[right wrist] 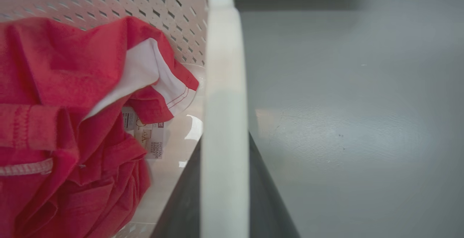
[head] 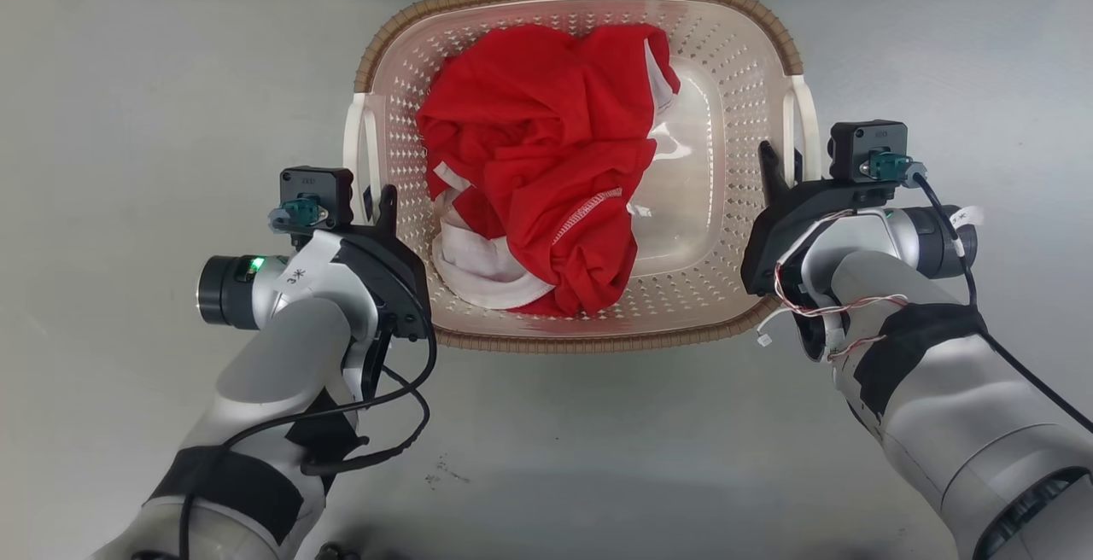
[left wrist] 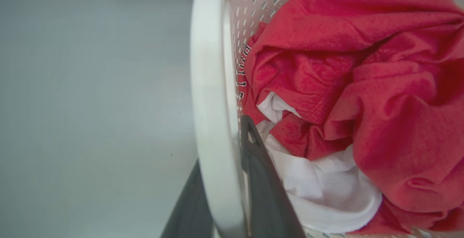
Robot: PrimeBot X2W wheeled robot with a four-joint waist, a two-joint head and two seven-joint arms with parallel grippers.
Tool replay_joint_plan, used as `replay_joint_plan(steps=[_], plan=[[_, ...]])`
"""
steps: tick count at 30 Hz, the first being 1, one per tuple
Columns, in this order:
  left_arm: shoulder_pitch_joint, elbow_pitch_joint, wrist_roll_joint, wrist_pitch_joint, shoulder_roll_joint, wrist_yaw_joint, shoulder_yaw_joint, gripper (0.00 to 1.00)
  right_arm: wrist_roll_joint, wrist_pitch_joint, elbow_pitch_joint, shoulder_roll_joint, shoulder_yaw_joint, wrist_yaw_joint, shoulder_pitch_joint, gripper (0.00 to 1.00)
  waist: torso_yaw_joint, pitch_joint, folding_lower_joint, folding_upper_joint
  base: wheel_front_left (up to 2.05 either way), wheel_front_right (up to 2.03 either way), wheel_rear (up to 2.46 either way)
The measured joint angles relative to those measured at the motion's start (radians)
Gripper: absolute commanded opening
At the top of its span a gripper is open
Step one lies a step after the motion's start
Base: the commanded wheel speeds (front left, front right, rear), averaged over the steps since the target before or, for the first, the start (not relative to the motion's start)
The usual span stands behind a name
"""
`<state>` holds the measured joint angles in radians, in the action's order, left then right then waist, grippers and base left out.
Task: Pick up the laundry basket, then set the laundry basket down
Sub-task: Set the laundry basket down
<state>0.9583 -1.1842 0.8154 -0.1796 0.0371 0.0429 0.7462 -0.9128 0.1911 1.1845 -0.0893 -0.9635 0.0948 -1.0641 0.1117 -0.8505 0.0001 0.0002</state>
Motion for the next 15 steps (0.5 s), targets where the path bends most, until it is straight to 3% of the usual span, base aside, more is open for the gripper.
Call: replay_joint_plan(steps=[11, 15], plan=[[0.003, -0.021, -0.008, -0.017, -0.002, -0.006, 0.003, 0.00, 0.000, 0.014, 0.021, 0.008, -0.003, -0.012, -0.008, 0.00, 0.005, -0.008, -0.0002, -0.0002, 0.00, 0.00, 0.00], [0.007, -0.029, -0.009, -0.021, -0.003, -0.008, 0.005, 0.00, 0.007, 0.021, 0.027, 0.010, -0.006, -0.017, -0.008, 0.19, 0.005, -0.006, -0.0002, -0.0002, 0.00, 0.00, 0.00]])
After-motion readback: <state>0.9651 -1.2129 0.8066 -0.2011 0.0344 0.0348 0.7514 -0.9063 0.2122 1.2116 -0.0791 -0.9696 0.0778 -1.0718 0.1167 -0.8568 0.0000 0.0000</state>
